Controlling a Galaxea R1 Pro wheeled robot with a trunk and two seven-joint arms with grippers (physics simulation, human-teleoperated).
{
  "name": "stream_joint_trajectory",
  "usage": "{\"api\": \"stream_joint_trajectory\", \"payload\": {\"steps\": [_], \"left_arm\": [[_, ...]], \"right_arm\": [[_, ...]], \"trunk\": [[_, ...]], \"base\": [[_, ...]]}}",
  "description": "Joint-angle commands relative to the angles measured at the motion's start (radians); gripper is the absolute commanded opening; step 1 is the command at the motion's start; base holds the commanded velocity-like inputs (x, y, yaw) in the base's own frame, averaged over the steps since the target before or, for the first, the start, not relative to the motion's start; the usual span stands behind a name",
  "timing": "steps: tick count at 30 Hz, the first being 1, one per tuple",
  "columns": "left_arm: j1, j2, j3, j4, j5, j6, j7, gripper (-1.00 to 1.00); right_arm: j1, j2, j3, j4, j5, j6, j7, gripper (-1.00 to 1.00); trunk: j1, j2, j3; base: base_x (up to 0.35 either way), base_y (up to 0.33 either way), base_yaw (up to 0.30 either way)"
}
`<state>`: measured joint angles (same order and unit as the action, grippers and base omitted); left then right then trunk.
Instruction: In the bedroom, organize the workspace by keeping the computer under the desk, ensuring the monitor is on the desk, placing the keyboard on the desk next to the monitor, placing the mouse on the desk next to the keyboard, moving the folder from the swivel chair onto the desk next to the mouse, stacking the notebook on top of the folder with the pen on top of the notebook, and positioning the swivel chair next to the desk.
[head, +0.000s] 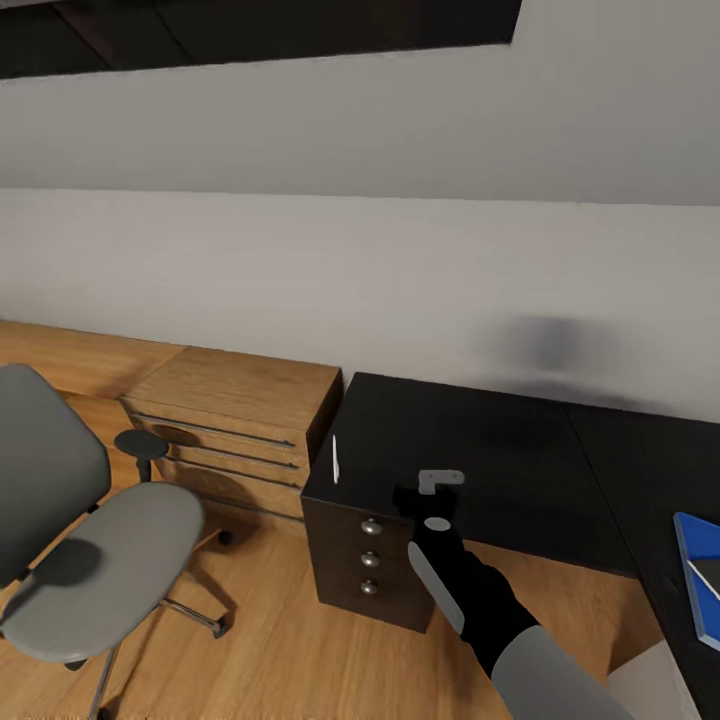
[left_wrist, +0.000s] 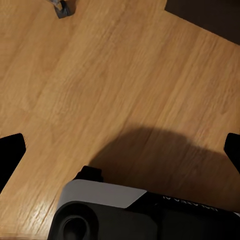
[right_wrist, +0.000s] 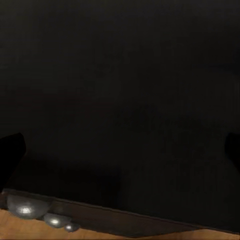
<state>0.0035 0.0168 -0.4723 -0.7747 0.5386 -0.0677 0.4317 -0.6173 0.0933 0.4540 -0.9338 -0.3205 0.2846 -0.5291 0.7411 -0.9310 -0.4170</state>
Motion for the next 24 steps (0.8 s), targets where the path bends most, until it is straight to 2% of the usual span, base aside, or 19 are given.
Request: {"api": "stream_joint_trajectory", "payload": {"steps": [1, 9, 24], "left_arm": [[0.0, 0.002, -0.006, -0.002, 0.011, -0.006, 0.007, 1.0], [0.0, 0.002, -0.006, -0.002, 0.011, -0.006, 0.007, 1.0], [0.0, 0.002, -0.006, -0.002, 0.011, -0.006, 0.007, 1.0]], "right_arm": [[-0.001, 0.0, 0.003, -0.001, -0.006, -0.002, -0.008, 1.0], [-0.001, 0.0, 0.001, -0.001, -0.006, -0.023, -0.006, 1.0], [0.001, -0.009, -0.003, 0.0, -0.006, -0.03, 0.001, 1.0]], "trunk": [[0.0, -0.001, -0.002], [0.0, -0.001, -0.01], [0.0, -0.001, -0.012]], "base": [[0.0, 0.0, 0.211], [0.0, 0.0, 0.153], [0.0, 0.0, 0.017]]}}
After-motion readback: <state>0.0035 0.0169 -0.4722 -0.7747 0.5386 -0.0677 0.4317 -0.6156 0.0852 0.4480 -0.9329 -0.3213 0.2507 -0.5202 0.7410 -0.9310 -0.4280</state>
